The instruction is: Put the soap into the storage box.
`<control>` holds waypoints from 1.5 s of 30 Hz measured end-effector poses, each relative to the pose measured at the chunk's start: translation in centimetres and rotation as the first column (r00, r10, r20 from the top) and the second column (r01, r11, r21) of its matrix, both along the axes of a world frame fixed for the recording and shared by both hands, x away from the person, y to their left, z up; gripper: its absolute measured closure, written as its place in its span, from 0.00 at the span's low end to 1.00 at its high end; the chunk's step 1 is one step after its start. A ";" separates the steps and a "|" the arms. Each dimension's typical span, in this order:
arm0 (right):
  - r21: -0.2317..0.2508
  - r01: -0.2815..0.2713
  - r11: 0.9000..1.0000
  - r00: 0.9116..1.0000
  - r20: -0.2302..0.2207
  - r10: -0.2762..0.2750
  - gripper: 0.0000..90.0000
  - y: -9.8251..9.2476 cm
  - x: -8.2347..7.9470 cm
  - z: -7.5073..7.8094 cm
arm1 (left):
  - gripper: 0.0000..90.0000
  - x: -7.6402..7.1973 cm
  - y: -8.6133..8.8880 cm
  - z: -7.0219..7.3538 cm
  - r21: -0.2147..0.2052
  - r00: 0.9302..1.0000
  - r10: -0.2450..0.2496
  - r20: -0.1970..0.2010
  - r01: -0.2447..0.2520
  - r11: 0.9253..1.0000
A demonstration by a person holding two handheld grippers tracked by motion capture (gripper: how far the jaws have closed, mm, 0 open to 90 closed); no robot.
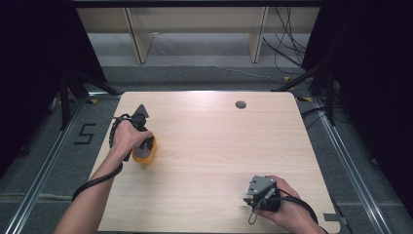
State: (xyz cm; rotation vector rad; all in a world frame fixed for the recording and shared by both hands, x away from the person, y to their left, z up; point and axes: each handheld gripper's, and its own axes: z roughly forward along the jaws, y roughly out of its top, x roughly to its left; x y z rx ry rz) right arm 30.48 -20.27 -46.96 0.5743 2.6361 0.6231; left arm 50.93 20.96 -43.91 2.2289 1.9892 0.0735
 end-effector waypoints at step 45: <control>0.017 -0.018 1.000 1.000 0.008 0.018 0.46 0.0 0.2 -0.2 | 0.50 -0.3 -0.2 -0.5 0.025 0.998 -0.027 0.064 0.026 0.999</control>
